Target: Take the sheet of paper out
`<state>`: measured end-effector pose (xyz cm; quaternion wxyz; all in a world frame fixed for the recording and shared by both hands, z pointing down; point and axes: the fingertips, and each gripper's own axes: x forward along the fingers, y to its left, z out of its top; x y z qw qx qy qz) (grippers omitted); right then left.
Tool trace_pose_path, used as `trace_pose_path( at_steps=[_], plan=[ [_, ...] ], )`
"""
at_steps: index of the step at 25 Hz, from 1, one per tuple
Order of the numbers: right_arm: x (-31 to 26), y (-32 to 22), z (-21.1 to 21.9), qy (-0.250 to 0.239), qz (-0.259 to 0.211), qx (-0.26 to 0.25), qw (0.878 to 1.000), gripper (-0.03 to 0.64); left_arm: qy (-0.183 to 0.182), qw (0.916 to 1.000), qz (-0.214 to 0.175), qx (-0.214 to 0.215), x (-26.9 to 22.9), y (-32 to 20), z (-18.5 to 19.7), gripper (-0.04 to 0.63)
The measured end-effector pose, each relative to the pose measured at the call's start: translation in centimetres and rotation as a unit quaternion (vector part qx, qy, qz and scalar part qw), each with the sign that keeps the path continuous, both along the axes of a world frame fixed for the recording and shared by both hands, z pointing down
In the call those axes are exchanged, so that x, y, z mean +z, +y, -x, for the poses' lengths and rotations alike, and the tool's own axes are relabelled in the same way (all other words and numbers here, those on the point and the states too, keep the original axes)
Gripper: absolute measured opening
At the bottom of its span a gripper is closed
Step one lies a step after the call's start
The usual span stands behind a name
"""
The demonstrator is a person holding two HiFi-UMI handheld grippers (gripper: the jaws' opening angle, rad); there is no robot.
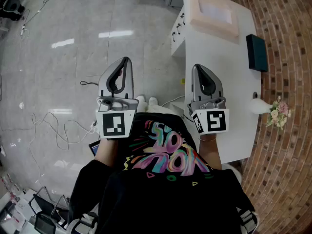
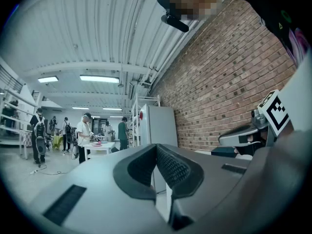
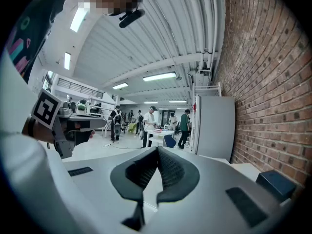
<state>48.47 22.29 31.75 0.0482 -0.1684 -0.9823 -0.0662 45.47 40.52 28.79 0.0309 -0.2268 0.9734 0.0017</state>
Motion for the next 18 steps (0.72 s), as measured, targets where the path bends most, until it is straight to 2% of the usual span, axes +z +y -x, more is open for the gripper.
trace_pose_path(
  at_steps=[12,18],
  plan=[
    [0.0,-1.1,0.4,-0.008,0.022,-0.009,1.000,0.018,0.001,0.9999,0.012,-0.008,0.0,-1.0,0.5,0.025],
    [-0.4,-1.1,1.9,-0.017,0.027,-0.025,0.999,0.018,-0.009,0.9995,0.026,-0.018,-0.3,-1.4,2.0,0.025]
  ],
)
